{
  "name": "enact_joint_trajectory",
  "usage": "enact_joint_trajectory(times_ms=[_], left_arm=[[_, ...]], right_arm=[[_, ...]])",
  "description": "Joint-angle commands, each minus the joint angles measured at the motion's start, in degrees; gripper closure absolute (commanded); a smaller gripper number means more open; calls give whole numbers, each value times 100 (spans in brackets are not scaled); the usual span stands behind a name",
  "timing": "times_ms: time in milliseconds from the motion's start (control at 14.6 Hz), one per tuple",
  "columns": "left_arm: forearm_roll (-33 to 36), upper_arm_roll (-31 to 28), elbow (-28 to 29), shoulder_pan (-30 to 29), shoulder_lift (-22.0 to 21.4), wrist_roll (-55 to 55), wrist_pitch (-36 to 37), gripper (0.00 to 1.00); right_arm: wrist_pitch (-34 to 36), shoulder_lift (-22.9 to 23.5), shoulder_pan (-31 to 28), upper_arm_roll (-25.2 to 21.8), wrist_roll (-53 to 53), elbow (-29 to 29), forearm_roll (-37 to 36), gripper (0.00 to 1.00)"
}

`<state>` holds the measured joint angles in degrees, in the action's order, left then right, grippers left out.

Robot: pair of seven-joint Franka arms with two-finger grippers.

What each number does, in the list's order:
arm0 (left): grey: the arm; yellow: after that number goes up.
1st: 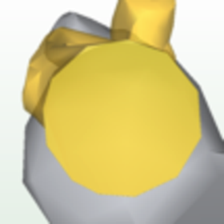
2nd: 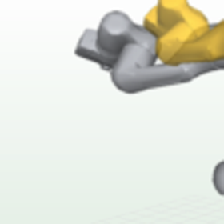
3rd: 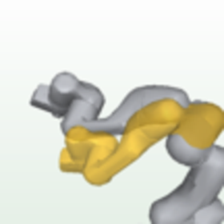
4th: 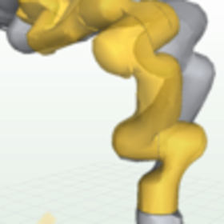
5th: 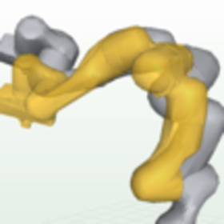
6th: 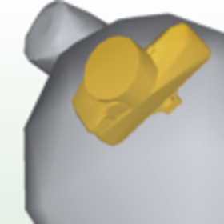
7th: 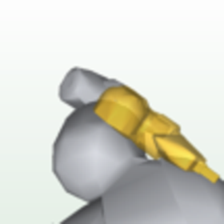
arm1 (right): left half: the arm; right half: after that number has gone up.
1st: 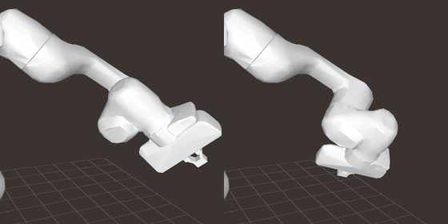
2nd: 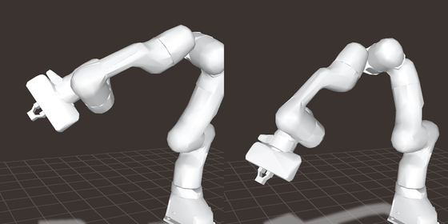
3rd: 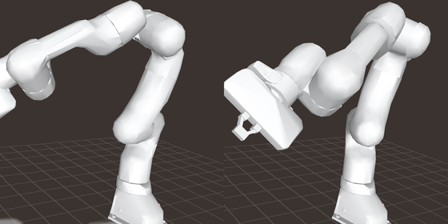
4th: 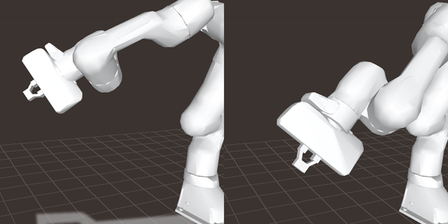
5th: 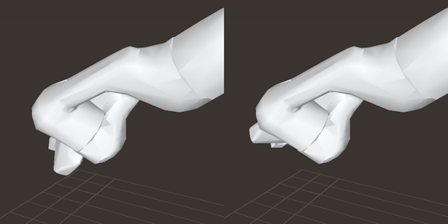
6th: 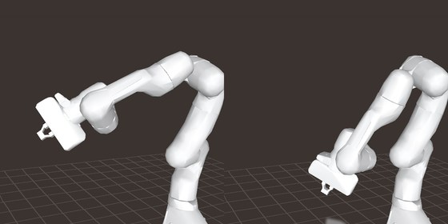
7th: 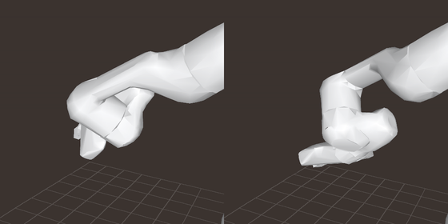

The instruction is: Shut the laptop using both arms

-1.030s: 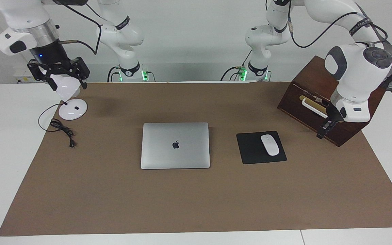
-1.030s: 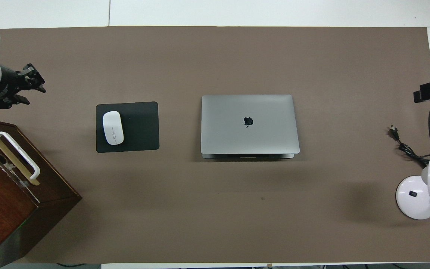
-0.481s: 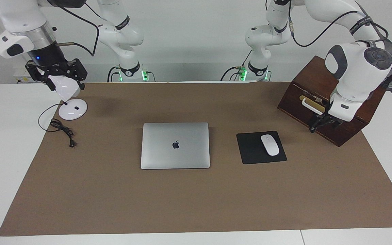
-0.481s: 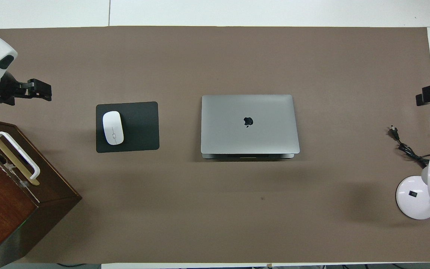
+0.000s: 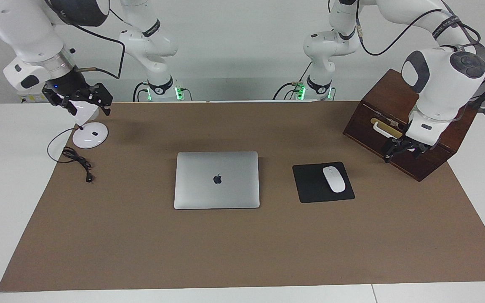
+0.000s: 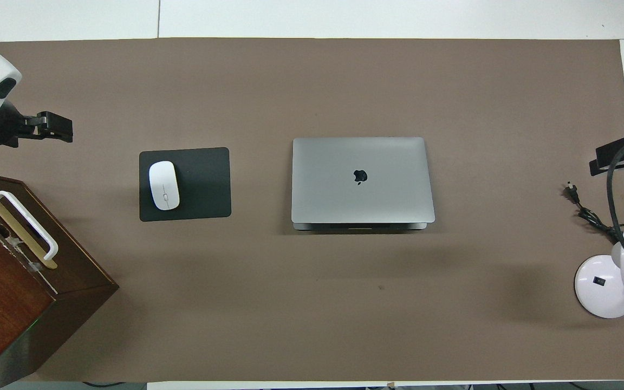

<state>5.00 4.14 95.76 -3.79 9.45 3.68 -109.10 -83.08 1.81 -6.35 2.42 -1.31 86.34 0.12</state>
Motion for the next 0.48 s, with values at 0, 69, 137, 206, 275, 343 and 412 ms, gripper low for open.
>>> enact_joint_trajectory(times_ms=[0, 69, 137, 206, 275, 343, 412], left_arm=[[80, -45, 144, 45, -101, -43, -147, 0], [80, -45, 144, 45, -101, -43, -138, 0], [80, -45, 127, 45, -92, -34, -112, 0], [36, -1, 162, -33, -240, -34, 28, 0], [-60, -9, 179, -69, -398, -69, 290, 0], [-130, -27, 240, 0, -478, -35, 414, 0], [-157, -18, 293, 53, -644, -17, 477, 0]], right_arm=[[20, -313, -77, 48, 96, 296, -73, 0], [20, -295, -77, 48, 96, 296, -73, 0], [12, -287, -68, 48, 96, 287, -73, 0], [-6, -278, -68, 39, 87, 287, -73, 0], [-41, -278, -59, 39, 70, 279, -99, 0], [-50, -278, -59, 39, 70, 278, -91, 0], [-50, -278, -59, 39, 52, 278, -82, 0]])
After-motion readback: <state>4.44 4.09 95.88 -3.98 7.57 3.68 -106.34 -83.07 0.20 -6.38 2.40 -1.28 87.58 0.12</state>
